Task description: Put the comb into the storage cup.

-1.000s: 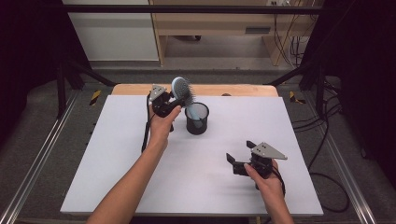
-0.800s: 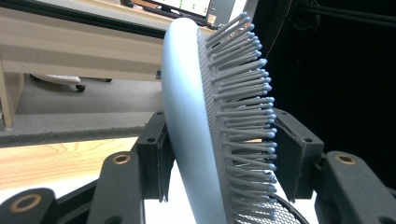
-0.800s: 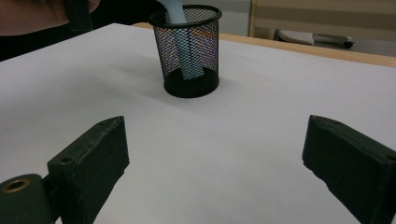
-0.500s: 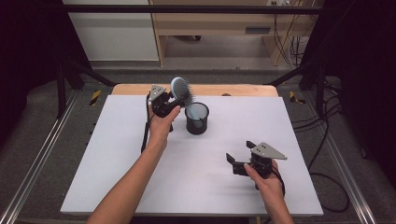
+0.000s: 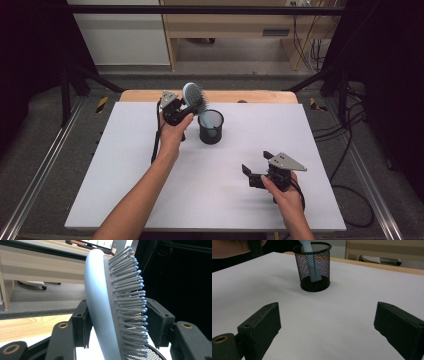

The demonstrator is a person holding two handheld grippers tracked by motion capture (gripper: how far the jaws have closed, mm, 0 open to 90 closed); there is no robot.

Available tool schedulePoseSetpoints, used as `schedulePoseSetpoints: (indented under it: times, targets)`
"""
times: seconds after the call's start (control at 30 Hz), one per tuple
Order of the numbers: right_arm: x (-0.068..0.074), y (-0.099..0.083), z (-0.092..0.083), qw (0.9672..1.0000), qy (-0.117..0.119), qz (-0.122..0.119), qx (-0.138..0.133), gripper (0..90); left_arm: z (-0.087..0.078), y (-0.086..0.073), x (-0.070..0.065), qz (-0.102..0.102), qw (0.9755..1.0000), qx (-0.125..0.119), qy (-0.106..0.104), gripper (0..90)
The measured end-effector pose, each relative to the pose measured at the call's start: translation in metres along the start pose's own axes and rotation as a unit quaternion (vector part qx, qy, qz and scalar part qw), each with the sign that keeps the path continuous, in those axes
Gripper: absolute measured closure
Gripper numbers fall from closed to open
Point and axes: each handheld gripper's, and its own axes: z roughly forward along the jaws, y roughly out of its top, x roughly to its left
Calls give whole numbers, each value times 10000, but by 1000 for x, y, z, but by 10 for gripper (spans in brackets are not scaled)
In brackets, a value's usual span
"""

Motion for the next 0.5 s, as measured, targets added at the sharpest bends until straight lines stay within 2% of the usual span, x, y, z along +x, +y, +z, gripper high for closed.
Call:
schedulePoseSetpoints:
  times: [0.5]
  targets:
    - [0,0,0,10000,15,9,1,71,-2,1,-1,12,10000,36,40,375]
